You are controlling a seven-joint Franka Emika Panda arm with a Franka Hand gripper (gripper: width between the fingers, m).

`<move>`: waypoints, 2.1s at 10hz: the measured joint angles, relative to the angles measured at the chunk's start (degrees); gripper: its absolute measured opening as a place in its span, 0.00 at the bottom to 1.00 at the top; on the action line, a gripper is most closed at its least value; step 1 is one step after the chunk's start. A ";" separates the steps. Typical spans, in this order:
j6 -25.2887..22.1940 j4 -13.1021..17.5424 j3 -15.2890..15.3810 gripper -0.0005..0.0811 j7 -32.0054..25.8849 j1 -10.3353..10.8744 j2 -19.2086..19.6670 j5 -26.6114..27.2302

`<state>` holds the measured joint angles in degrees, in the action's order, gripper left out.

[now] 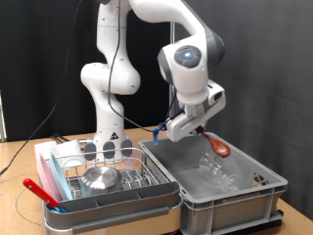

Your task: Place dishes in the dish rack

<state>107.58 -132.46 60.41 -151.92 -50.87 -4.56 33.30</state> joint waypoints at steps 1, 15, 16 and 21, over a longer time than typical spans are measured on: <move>-4.85 0.83 -1.33 0.11 -0.11 -0.04 -0.13 5.59; -36.66 3.45 -6.39 0.11 32.79 -2.69 13.94 22.87; -37.73 3.56 -6.53 0.11 37.16 -2.90 14.55 26.67; -34.82 5.95 -6.63 0.11 43.81 -2.43 15.21 20.93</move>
<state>72.76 -126.51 53.77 -108.11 -53.30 10.65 54.23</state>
